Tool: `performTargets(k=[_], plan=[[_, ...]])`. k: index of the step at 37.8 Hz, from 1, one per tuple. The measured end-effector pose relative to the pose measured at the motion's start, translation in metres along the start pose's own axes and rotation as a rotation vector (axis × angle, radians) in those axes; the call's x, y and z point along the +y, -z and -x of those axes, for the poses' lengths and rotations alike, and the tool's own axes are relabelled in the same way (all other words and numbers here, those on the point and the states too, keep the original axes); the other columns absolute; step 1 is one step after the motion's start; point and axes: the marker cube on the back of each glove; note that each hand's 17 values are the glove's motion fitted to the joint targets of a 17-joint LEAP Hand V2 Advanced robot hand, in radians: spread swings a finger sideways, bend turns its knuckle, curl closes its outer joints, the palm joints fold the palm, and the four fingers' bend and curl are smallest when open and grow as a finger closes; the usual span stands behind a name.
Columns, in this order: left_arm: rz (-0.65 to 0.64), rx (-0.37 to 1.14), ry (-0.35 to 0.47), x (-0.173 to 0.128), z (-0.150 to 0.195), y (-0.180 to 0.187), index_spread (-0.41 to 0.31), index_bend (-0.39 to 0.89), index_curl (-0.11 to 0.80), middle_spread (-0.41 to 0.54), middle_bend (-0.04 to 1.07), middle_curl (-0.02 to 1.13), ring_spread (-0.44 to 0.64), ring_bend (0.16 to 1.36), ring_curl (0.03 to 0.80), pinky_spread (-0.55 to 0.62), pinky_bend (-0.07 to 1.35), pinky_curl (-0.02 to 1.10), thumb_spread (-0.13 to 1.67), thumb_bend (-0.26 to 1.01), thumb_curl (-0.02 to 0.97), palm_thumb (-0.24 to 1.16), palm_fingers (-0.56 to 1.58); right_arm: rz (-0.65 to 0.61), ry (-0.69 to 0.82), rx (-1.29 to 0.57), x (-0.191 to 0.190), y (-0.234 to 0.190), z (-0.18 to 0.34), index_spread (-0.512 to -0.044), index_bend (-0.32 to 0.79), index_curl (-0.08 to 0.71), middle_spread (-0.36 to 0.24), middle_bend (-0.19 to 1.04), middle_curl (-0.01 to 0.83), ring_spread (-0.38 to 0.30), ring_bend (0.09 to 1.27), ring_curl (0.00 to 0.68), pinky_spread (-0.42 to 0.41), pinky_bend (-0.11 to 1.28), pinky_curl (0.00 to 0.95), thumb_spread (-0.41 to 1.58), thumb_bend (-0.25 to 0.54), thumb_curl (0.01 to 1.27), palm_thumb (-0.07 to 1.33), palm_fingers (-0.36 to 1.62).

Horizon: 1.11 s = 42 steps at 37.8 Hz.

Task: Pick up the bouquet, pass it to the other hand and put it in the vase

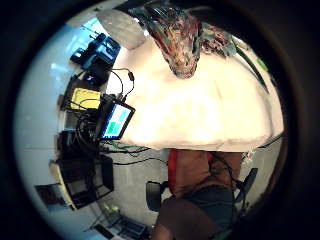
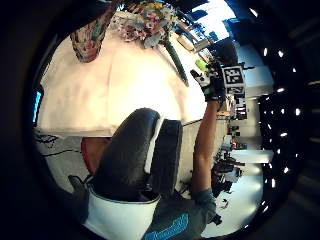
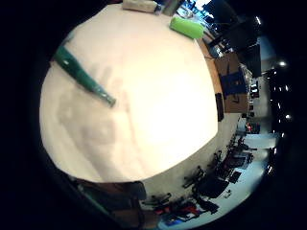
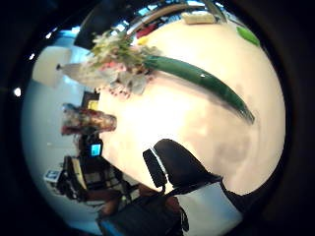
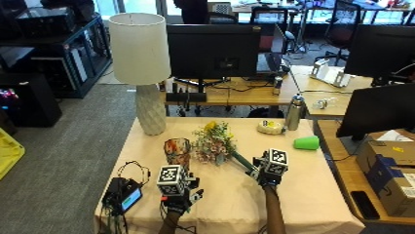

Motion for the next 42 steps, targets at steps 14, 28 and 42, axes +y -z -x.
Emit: performTargets(k=[14, 28, 42], plan=[[0.014, 0.020, -0.007, -0.004, 0.002, -0.017, -0.113, 0.17, 0.356, 0.064, 0.18, 0.29, 0.37, 0.47, 0.246, 0.52, 0.19, 0.27, 1.07, -0.02, 0.251, 0.04, 0.26, 0.233, -0.047, -0.158, 0.005, -0.025, 0.019, -0.406, 0.04, 0.079, 0.079, 0.17, 0.223, 0.209, 0.25, 0.206, 0.303, 0.65, 0.349, 1.01, -0.014, 0.30, 0.44, -0.22], [0.009, 0.044, 0.005, -0.002, 0.009, -0.017, -0.113, 0.17, 0.365, 0.065, 0.18, 0.30, 0.37, 0.47, 0.255, 0.52, 0.19, 0.28, 1.07, -0.02, 0.261, 0.04, 0.26, 0.159, -0.269, -0.096, 0.002, -0.040, 0.020, -0.362, 0.33, 0.164, -0.103, 0.40, 0.321, -0.014, 0.37, 0.238, 0.238, 0.43, 0.272, 1.06, 0.142, 0.40, 0.86, 0.53], [0.013, 0.056, 0.001, -0.003, 0.009, -0.018, -0.114, 0.18, 0.372, 0.071, 0.18, 0.31, 0.36, 0.46, 0.261, 0.52, 0.19, 0.29, 1.07, -0.02, 0.267, 0.04, 0.26, 0.059, -0.274, -0.066, 0.004, -0.032, 0.021, -0.293, 0.15, 0.245, -0.171, 0.52, 0.436, -0.181, 0.78, 0.448, -0.194, 0.67, 0.410, 0.76, 0.036, 0.51, 0.95, 1.41]])
